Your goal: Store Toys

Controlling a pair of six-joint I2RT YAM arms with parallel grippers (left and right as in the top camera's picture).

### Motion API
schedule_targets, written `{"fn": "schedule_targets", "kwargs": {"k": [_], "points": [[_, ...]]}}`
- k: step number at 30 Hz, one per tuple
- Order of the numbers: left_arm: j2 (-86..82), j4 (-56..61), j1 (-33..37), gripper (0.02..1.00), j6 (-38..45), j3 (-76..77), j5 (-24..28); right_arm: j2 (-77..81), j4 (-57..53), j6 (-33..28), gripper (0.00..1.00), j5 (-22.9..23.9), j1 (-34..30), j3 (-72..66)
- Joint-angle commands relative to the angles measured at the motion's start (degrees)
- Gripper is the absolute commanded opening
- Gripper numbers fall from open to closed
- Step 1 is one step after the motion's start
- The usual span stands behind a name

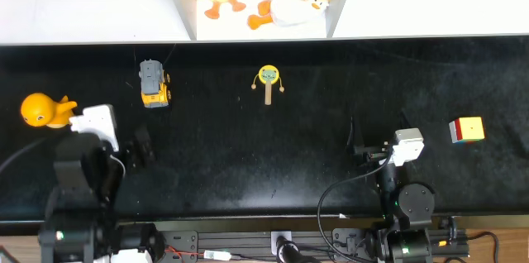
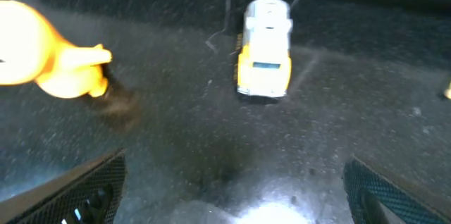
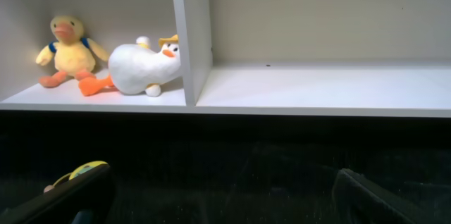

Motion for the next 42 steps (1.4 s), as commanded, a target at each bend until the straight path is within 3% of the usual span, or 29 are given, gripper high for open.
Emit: {"fn": "schedule_targets", "kwargs": {"k": [1,7,14,20,26,30,42], "points": [[3.17,0.61,4.61,0.993,-0.44,2.99,-0.44,-0.48,0.28,0.22,0.998,0.59,-0.33,-0.74],[5.81,5.05,19.78,0.993,7.89,2.99,14.88,-0.48,0.28,0.2,0.993,0.59,-0.33,-0.74],[14.29,8.85,37.59,0.996,17.92,2.99,27.36,-0.48,0.28,0.2,0.996,0.59,-0.33,-0.74],[21.57,13.68,43.8,0.996,25.53,2.99,27.43,-0.48,0.28,0.22,0.998,0.59,-0.33,-0.74],[26.93,17.09,46.42,0.998,25.75,4.83,19.93,-0.48,0.28,0.22,0.998,0.59,-0.33,-0.74],[27.74,15.65,46.95,0.996,32.92,5.14,22.93,-0.48,0.28,0.22,0.993,0.59,-0.33,-0.74],[37.99,27.98,46.93,0.998,37.62,5.14,22.34,-0.48,0.28,0.22,0.996,0.59,-0.33,-0.74]]}}
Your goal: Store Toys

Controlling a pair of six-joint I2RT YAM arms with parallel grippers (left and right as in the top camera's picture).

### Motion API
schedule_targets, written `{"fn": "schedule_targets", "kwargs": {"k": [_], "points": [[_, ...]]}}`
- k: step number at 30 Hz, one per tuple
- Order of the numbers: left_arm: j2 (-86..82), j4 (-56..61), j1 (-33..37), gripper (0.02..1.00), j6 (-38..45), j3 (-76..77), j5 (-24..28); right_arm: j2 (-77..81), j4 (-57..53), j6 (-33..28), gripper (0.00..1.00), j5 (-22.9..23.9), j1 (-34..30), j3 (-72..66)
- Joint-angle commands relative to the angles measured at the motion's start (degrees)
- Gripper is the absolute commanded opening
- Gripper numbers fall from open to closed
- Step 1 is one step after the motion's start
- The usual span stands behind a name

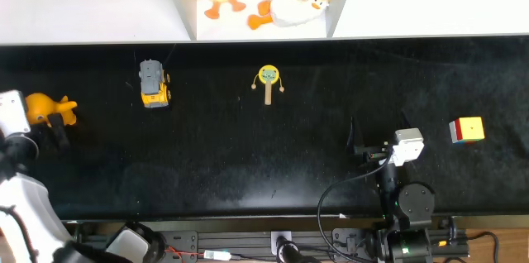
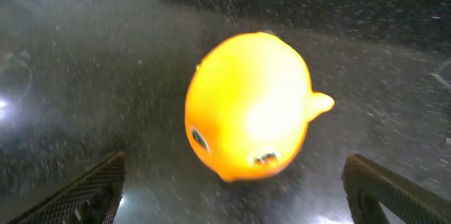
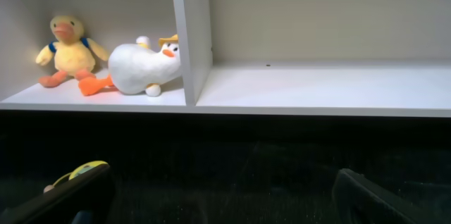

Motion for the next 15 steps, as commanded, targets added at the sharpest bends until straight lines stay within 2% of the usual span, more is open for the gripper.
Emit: {"fn": "schedule_targets", "kwargs": {"k": [1,9,11,12,15], "points": [[2.97,1.79,0.2,0.998,2.54,1.38,0.39,-0.48,0.26,0.22,0.996,0.59,-0.31,-0.74],[8.35,7.91,-1.29,0.993,2.51,1.38,3.17,-0.48,0.26,0.22,0.996,0.59,-0.31,-0.74],[8.98,9.01,-1.77,0.95,2.51,1.38,3.19,-0.48,0.26,0.22,0.996,0.59,-0.31,-0.74],[9.33,9.73,-2.05,0.893,2.49,1.38,3.19,-0.48,0.26,0.22,0.998,0.59,-0.31,-0.74],[9.99,11.28,-2.8,0.575,2.51,1.38,3.19,-0.48,0.26,0.2,0.996,0.59,-0.31,-0.74]]}}
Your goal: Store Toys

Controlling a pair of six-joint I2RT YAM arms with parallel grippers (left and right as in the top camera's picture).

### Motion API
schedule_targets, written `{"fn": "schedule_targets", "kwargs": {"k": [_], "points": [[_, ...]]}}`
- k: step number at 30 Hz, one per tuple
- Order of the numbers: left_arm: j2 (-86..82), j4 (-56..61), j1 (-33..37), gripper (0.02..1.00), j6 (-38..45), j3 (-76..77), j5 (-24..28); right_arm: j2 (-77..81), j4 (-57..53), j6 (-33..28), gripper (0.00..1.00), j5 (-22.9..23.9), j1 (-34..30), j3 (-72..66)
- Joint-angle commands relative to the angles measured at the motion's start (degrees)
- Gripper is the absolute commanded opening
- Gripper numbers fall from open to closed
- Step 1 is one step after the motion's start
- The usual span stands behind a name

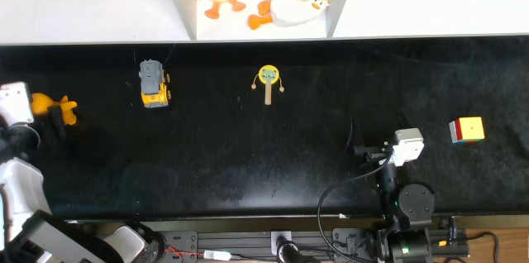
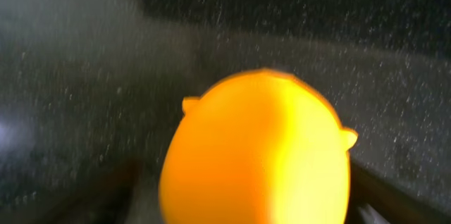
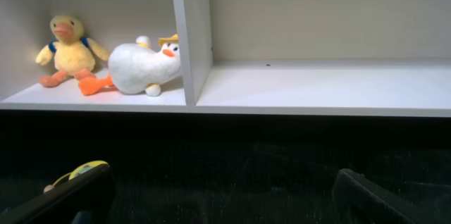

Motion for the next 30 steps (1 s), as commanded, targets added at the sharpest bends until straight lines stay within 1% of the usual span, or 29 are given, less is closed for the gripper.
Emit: {"fn": "schedule_targets", "kwargs": {"k": [1,2,6,7,8,12,15,18,19,22,25,30], "points": [[0.76,1.46,-1.03,0.511,0.98,1.29,1.22,-0.48,0.26,0.24,0.996,0.59,-0.31,-0.74],[0.76,1.6,-1.11,0.463,0.92,1.29,1.25,-0.48,0.26,0.22,0.993,0.59,-0.31,-0.74],[0.74,1.62,-1.18,0.154,-0.35,1.29,1.88,-0.48,0.26,0.24,0.993,0.59,-0.31,-0.74],[0.74,1.6,-1.18,0.108,-1.36,1.29,2.25,-0.48,0.26,0.24,0.996,0.59,-0.31,-0.74],[0.63,1.55,-1.18,0.082,-2.29,1.29,2.56,-0.48,0.26,0.24,0.993,0.59,-0.31,-0.74],[-1.57,-0.15,-1.36,0.056,-7.1,1.57,3.15,-0.48,0.26,0.24,0.996,0.59,-0.31,-0.74],[-4.04,-5.86,-3.3,0.049,-8.57,4.39,3.15,-0.48,0.26,0.24,0.996,0.59,-0.31,-0.74],[-5.35,-10.95,-6.82,0.045,-8.76,8.68,1.16,-0.48,0.26,0.24,0.998,0.59,-0.31,-0.74],[-5.38,-12.0,-8.22,0.047,-9.88,10.56,-0.22,-0.48,0.26,0.22,0.996,0.59,-0.31,-0.74],[-4.74,-13.55,-11.39,0.047,-11.65,14.91,-3.37,-0.48,0.26,0.24,0.993,0.59,-0.31,-0.74],[-3.3,-14.27,-14.29,0.047,-12.79,18.99,-5.33,-0.48,0.26,0.24,0.996,0.59,-0.31,-0.74],[-0.04,-14.05,-16.76,0.038,-14.69,23.93,-5.27,-0.48,0.26,0.24,0.998,0.59,-0.31,-0.74]]}}
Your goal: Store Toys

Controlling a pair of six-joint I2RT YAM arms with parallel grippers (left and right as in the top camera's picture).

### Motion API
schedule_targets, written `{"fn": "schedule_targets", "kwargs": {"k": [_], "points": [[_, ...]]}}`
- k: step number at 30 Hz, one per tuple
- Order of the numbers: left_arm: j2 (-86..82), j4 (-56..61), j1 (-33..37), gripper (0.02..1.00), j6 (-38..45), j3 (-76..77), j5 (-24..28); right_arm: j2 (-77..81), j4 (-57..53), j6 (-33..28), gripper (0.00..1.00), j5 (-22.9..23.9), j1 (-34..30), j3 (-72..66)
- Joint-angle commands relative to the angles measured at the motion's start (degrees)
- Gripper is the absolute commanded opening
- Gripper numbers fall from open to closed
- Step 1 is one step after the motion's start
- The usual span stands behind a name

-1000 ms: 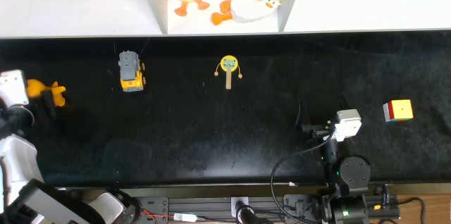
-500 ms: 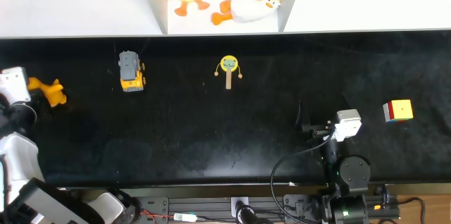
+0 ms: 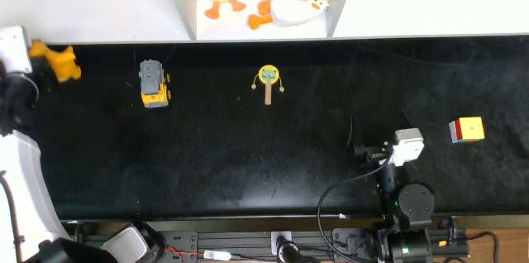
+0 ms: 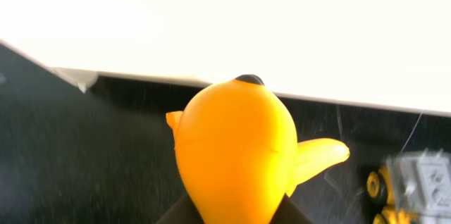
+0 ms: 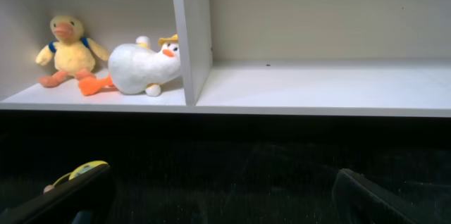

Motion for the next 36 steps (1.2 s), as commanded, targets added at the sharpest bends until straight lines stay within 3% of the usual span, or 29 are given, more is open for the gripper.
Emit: {"fn": "schedule_targets", "kwargs": {"k": [1,9,20,28,36], "points": [[3.15,0.33,-1.92,0.036,-3.56,4.79,-1.49,-0.48,0.26,0.22,0.998,0.57,-0.31,-0.74],[3.3,5.68,-3.21,0.062,-8.44,4.94,-1.27,-0.48,0.26,0.2,0.996,0.57,-0.31,-0.74],[13.31,6.08,-8.04,0.062,-8.83,11.72,-2.49,-0.48,0.26,0.2,0.993,0.57,-0.31,-0.74],[18.62,1.68,-8.55,0.062,-8.55,18.36,-10.58,-0.48,0.26,0.2,0.993,0.57,-0.31,-0.74],[20.02,1.7,-8.55,0.058,-7.93,19.45,-10.97,-0.48,0.26,0.22,0.998,0.57,-0.31,-0.74]]}}
